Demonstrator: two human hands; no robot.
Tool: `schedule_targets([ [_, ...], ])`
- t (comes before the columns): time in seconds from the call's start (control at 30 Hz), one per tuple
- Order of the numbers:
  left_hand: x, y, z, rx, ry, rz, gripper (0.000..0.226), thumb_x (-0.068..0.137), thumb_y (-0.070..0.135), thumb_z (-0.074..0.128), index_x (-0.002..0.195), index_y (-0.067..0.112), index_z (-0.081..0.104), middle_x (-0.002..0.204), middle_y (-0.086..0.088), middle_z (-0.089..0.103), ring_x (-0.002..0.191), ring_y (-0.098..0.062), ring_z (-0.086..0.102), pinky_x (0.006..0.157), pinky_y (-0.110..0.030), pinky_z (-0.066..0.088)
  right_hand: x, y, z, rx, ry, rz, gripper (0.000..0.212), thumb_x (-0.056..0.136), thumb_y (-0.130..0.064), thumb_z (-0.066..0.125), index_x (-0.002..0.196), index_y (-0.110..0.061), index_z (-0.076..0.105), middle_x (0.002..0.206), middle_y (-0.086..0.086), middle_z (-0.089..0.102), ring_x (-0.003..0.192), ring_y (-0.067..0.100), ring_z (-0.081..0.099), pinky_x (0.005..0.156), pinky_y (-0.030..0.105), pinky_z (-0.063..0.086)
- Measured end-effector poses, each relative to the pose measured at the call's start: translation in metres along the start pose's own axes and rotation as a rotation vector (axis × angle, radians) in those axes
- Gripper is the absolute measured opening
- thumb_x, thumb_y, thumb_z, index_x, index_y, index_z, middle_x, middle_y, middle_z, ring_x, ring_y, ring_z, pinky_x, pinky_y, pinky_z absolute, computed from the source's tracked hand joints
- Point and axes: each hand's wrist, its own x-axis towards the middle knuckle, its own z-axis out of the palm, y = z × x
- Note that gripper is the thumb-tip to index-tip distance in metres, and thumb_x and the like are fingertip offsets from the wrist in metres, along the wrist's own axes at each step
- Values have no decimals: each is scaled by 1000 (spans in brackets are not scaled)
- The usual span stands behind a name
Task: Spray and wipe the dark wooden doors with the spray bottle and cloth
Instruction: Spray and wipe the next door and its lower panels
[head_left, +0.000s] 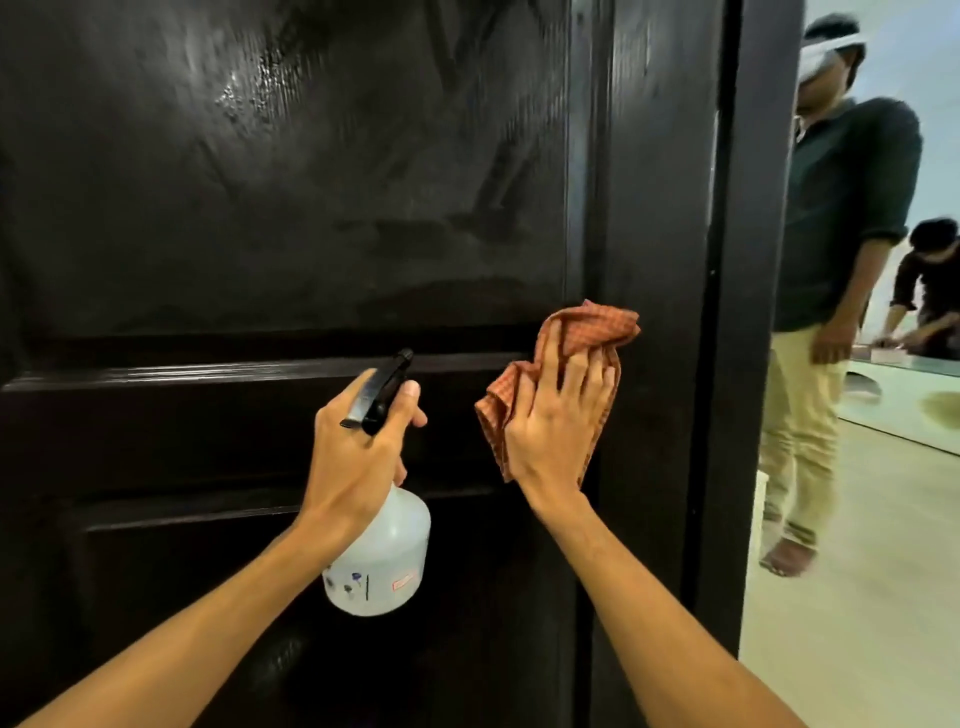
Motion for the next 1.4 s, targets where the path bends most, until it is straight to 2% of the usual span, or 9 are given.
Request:
schedule_targets([
  [0.1,1,8,22,-8,-34,8,20,105,26,59,93,11,66,87,-5,73,40,-19,52,46,-32,49,-6,27,-2,-6,-36,-157,58,104,-34,49,159,-20,37,172,11,7,158,37,2,127,58,5],
  [0.37,-2,27,65,-62,-103,40,19,105,24,58,95,10,65,87,-7,73,40,-16,52,46,-27,50,38,61,-14,57,94,429,61,108,-49,28,162,-21,29,164,16,29,153,45,18,123,61,16],
  [0.63,7,37,67,-116,-115,18,19,105,26,58,94,12,65,87,-7,73,43,-22,53,46,-31,50,10,83,-17,-82,-4,238,59,110,-44,29,165,-25,18,167,17,18,155,46,5,122,66,11],
  [0.83,16,26,16,-82,-18,-3,20,105,26,59,94,11,65,87,-9,72,41,-21,51,46,-30,48,53,-17,-9,-3,-41,-96,66,106,-45,40,165,-32,12,173,8,1,157,42,-7,122,68,-1],
  [0.97,16,14,-41,-28,52,-1,21,105,26,59,94,9,65,86,-20,69,40,-23,50,46,-33,49,46,-78,7,-39,-54,-500,55,100,-44,54,152,-28,48,172,4,11,156,42,6,121,70,8],
  [1.1,23,5,-105,-6,145,8,20,105,27,59,93,12,66,87,-7,73,41,-21,50,48,-36,50,64,-131,16,25,13,-132,60,105,-46,43,161,-34,27,171,8,13,155,47,2,120,71,1],
  [1.17,27,1,-133,-2,197,22,20,105,27,60,95,11,66,86,-7,72,39,-21,49,45,-32,47,44,-178,26,0,-34,-357,65,104,-46,44,163,-34,21,169,10,21,155,48,2,119,73,2],
  [1.27,32,-8,-174,18,234,18,17,104,27,60,99,13,68,85,-7,74,38,-20,50,44,-31,46,32,-227,47,2,-112,-868,56,98,-47,51,151,-29,50,169,6,25,156,42,12,121,70,4],
  [1.4,45,-11,-223,65,263,21,22,104,29,59,94,12,67,88,-5,74,39,-23,53,47,-40,49,64,-275,50,3,12,-606,56,105,-46,39,158,-29,38,171,6,18,156,43,12,122,68,1],
])
